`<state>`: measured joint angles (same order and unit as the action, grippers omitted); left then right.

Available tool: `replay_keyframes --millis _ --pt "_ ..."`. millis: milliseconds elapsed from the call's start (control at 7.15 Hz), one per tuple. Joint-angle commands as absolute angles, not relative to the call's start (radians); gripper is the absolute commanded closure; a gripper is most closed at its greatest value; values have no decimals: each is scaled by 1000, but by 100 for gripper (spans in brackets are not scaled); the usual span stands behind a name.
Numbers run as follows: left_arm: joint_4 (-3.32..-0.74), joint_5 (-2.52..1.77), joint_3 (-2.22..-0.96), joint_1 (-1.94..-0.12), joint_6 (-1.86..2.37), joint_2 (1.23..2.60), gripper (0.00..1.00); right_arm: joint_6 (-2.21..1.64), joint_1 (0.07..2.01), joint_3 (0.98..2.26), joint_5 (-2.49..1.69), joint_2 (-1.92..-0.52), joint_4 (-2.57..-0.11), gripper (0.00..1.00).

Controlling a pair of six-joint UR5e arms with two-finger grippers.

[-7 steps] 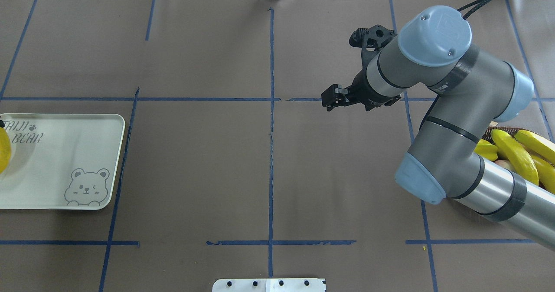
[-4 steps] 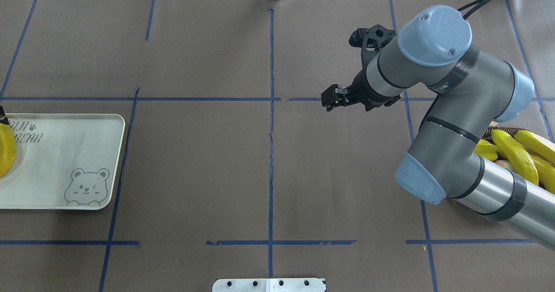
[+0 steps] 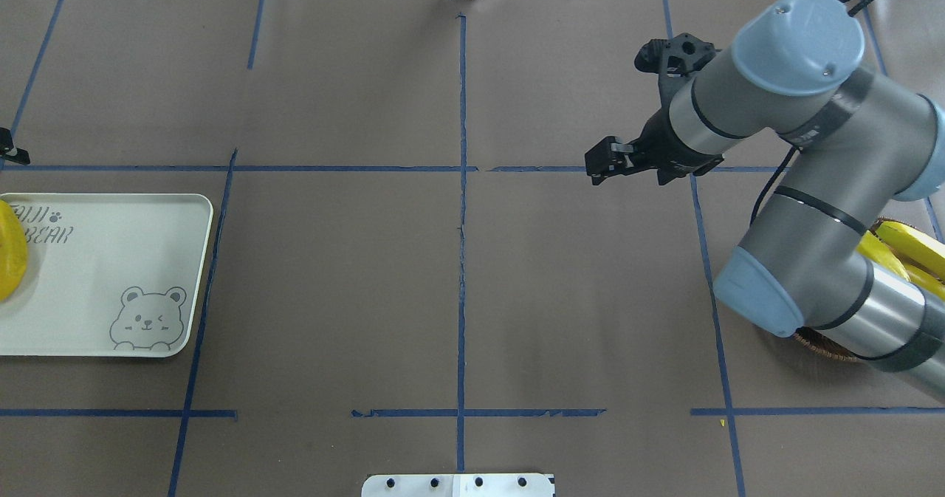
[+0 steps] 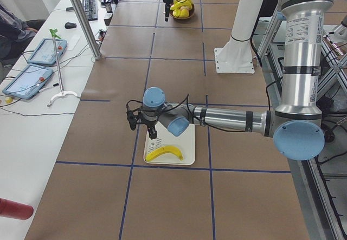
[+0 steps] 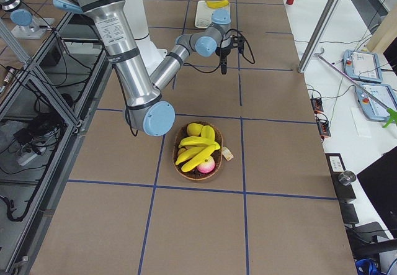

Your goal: Transfer all bananas from basket to plate

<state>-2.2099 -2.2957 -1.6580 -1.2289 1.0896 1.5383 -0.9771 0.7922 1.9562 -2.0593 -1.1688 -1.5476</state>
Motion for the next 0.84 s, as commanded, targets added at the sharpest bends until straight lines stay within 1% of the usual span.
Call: replay_keyframes --millis 0,420,699 --pt "-2217 -2299 -1753 -1223 1164 1560 0 -764 901 2025 -2146 -1326 -1545 1" --pt "-2240 -2301 -1764 -1099 1175 1672 0 -478 1043 2069 -2198 -1533 -1529 1" --pt "-2267 -2295 -1767 -1054 1193 1677 0 -463 1048 2127 -2157 -1650 -1526 1"
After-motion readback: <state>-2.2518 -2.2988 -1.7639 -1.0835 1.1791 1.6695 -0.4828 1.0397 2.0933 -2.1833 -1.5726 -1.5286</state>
